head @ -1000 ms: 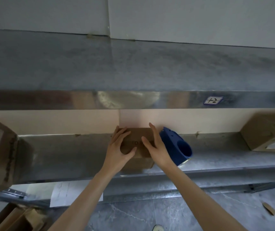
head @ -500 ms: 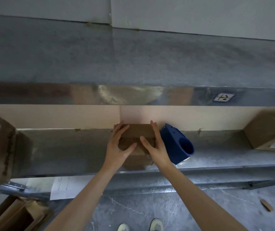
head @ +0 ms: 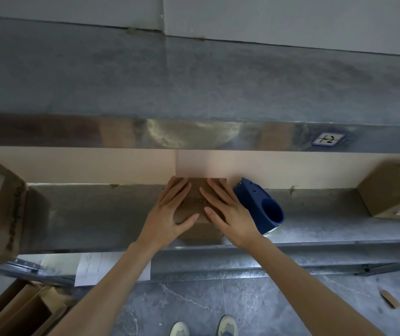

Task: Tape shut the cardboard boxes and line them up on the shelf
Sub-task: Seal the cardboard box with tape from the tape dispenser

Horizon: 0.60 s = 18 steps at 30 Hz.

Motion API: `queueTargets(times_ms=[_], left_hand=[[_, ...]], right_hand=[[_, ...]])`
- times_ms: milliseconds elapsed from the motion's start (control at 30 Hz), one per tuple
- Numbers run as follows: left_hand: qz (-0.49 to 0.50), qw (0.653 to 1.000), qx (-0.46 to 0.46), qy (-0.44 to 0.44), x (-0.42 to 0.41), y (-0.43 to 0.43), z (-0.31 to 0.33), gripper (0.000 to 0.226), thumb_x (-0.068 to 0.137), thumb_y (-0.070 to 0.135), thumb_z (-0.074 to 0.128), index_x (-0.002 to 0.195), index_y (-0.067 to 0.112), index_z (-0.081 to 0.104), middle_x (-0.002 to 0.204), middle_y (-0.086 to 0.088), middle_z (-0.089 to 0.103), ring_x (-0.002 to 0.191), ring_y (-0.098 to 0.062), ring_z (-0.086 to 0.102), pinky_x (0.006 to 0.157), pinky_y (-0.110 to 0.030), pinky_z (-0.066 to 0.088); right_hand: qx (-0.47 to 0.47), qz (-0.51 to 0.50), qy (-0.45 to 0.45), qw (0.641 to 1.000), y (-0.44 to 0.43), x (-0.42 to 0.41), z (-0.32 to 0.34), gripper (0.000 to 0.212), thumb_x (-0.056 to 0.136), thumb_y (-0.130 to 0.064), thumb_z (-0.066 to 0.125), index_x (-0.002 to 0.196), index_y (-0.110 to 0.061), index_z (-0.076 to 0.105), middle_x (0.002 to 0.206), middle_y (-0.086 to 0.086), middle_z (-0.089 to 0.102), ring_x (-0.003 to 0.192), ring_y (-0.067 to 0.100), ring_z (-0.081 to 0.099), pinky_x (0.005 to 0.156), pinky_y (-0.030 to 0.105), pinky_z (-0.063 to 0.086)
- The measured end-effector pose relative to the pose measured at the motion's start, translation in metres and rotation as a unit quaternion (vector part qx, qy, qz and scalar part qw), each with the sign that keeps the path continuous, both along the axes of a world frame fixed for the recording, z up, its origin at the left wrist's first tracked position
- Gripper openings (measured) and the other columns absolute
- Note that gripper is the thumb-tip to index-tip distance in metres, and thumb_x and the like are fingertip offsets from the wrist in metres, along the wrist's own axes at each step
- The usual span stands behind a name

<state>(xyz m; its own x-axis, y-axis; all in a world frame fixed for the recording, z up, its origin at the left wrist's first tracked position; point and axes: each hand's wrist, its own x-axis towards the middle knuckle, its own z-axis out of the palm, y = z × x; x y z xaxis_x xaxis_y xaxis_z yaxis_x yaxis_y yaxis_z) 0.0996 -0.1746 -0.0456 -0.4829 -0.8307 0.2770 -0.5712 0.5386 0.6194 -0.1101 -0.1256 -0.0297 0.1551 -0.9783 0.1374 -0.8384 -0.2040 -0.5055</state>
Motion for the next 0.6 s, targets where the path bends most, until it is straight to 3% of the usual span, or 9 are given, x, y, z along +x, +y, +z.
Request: queueTargets(times_ms=[67, 133, 200, 333, 467, 533, 600], left_hand=[[-0.001, 1.0, -0.004, -0.012, 0.0, 0.0, 0.001, 0.08, 0.087, 0.061, 0.054, 0.152, 0.019, 0.036, 0.161, 0.012, 0.025, 0.151, -0.005, 0.004, 0.11, -0.025, 0.029], [-0.003, 1.0, -0.002, -0.02, 0.001, 0.0, 0.002, 0.08, 0.086, 0.061, 0.055, 0.153, 0.021, 0.034, 0.161, 0.014, 0.022, 0.151, -0.004, 0.003, 0.11, -0.027, 0.029], [-0.002, 1.0, 0.005, -0.01, 0.0, 0.0, 0.002, 0.081, 0.086, 0.06, 0.057, 0.153, 0.022, 0.033, 0.161, 0.016, 0.02, 0.151, -0.004, 0.001, 0.112, -0.026, 0.026], [0.003, 1.0, 0.015, 0.027, -0.002, 0.001, -0.002, 0.082, 0.085, 0.057, 0.061, 0.153, 0.023, 0.03, 0.161, 0.016, 0.019, 0.151, -0.004, 0.003, 0.11, -0.018, 0.022], [0.012, 0.996, 0.039, 0.081, -0.006, 0.002, -0.005, 0.081, 0.083, 0.056, 0.063, 0.151, 0.022, 0.035, 0.16, 0.013, 0.024, 0.152, -0.007, 0.006, 0.11, -0.01, 0.018], [0.032, 0.986, 0.08, 0.143, -0.012, 0.006, -0.006, 0.08, 0.08, 0.051, 0.069, 0.148, 0.02, 0.041, 0.159, 0.014, 0.026, 0.152, -0.008, 0.009, 0.114, -0.014, 0.019], [0.051, 0.972, 0.115, 0.199, -0.016, 0.009, -0.007, 0.079, 0.078, 0.039, 0.078, 0.146, 0.021, 0.043, 0.158, 0.013, 0.028, 0.151, -0.01, 0.016, 0.119, -0.03, 0.024]], right_hand=[[0.004, 0.008, 0.025, 1.0, -0.001, -0.002, 0.001, 0.057, 0.099, -0.057, 0.023, 0.151, -0.036, 0.029, 0.161, -0.018, 0.008, 0.149, 0.005, -0.009, 0.109, 0.039, 0.041], [0.006, 0.019, 0.06, 0.998, -0.001, -0.004, 0.001, 0.058, 0.099, -0.058, 0.021, 0.152, -0.034, 0.027, 0.162, -0.016, 0.006, 0.149, 0.008, -0.01, 0.121, 0.046, 0.018], [-0.015, 0.036, 0.1, 0.994, -0.002, -0.003, 0.002, 0.058, 0.1, -0.056, 0.019, 0.152, -0.033, 0.027, 0.162, -0.011, 0.007, 0.15, 0.014, -0.008, 0.121, 0.051, 0.007], [-0.066, 0.074, 0.084, 0.991, -0.002, -0.002, -0.001, 0.048, 0.104, -0.048, 0.022, 0.148, -0.034, 0.037, 0.159, -0.004, 0.025, 0.15, 0.026, 0.014, 0.118, 0.054, 0.022], [-0.048, 0.043, -0.011, 0.998, -0.002, -0.001, -0.008, 0.048, 0.102, -0.047, 0.035, 0.148, -0.035, 0.037, 0.161, -0.006, 0.021, 0.15, 0.016, 0.008, 0.118, 0.047, 0.026], [-0.04, -0.003, -0.118, 0.992, -0.001, 0.005, -0.012, 0.054, 0.098, -0.043, 0.048, 0.149, -0.028, 0.037, 0.16, -0.005, 0.02, 0.15, 0.013, 0.008, 0.119, 0.04, 0.026], [-0.038, -0.045, -0.202, 0.978, 0.0, 0.012, -0.014, 0.057, 0.094, -0.034, 0.059, 0.147, -0.024, 0.04, 0.159, -0.005, 0.02, 0.15, 0.012, 0.009, 0.119, 0.031, 0.024]])
